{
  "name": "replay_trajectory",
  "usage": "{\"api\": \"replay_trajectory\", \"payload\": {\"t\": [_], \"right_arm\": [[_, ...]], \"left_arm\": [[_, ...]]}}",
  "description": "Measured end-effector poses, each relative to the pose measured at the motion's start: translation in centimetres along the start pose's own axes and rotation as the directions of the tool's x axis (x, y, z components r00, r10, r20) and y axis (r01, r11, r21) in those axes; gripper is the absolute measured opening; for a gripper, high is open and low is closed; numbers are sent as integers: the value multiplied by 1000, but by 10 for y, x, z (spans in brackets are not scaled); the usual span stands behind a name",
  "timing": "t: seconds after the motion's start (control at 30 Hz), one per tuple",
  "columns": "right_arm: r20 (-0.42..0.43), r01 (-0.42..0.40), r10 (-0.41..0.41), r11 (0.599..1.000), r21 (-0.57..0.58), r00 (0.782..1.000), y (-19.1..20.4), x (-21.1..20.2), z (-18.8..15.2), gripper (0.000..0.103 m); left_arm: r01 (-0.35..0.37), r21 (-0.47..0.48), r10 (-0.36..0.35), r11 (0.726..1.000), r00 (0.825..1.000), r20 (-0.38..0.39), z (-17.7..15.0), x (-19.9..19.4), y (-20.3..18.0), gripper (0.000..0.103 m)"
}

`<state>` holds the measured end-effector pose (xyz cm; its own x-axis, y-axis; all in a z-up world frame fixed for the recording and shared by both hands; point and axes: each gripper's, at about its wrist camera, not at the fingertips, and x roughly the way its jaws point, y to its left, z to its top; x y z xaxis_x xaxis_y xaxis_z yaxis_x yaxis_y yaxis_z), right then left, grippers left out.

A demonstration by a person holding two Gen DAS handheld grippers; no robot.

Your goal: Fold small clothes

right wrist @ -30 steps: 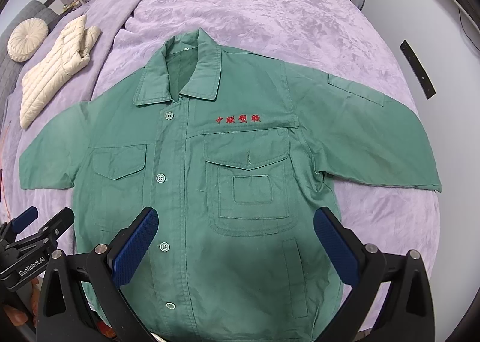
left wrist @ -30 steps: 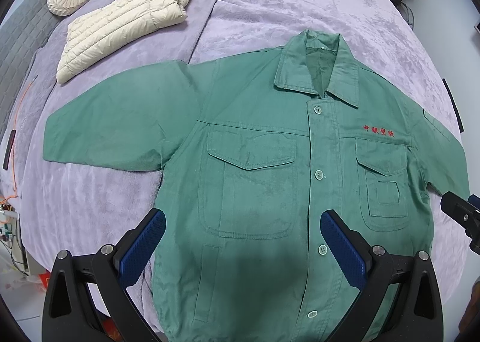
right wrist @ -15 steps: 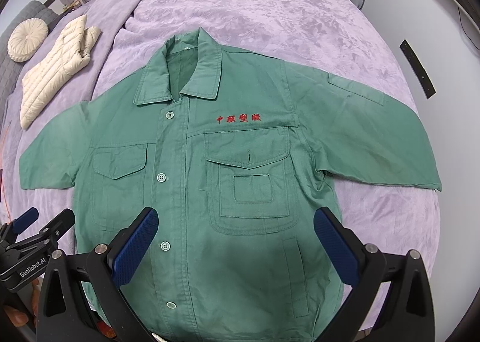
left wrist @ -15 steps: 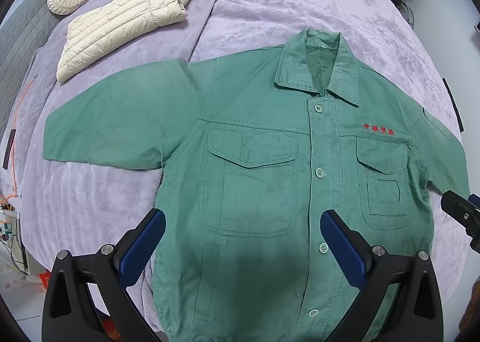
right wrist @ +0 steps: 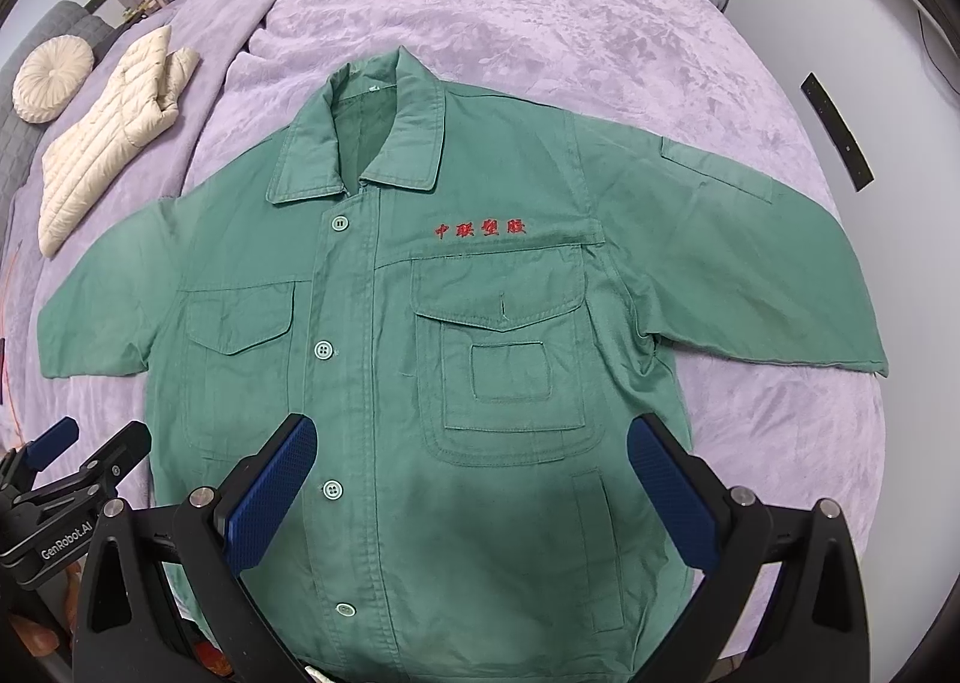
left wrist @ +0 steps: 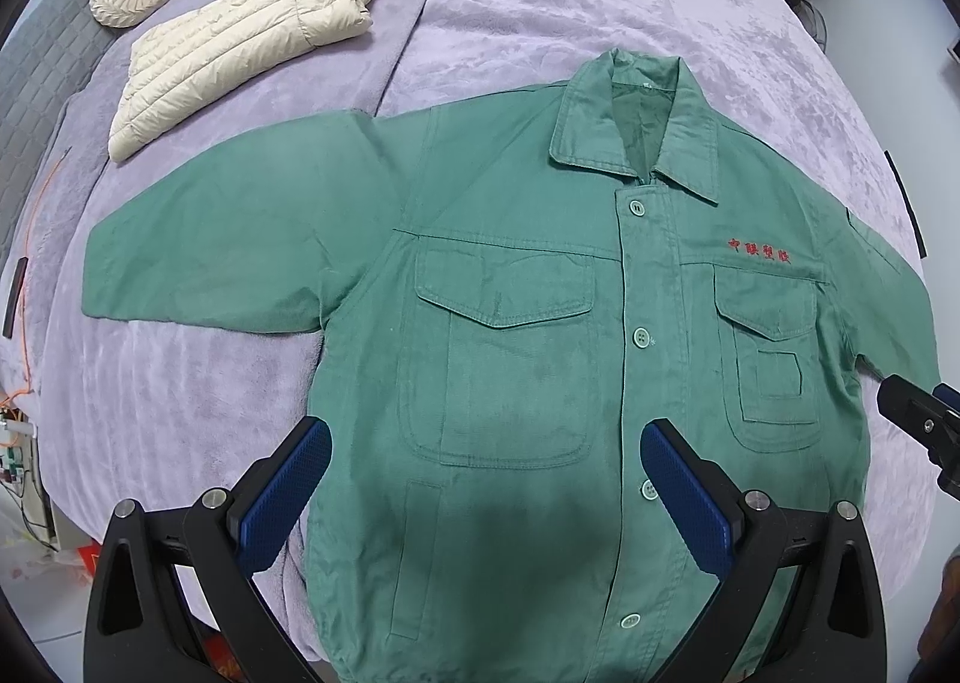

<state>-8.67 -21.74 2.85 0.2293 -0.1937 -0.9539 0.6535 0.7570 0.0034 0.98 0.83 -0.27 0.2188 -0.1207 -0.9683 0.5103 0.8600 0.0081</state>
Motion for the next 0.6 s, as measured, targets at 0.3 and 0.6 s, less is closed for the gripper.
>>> {"api": "replay_trajectory", "payload": {"t": [0.3, 0.6], "right_arm": [[-5, -1, 1, 1000, -1, 1000, 4, 4, 2, 103], [-4, -2, 2, 1000, -9, 1000, 8, 3, 2, 103]], "left_arm": [[2, -6, -2, 1000, 1000, -6, 1, 1, 1, 103], [3, -8, -3, 1000, 1000, -7, 1, 1, 1, 103]]}}
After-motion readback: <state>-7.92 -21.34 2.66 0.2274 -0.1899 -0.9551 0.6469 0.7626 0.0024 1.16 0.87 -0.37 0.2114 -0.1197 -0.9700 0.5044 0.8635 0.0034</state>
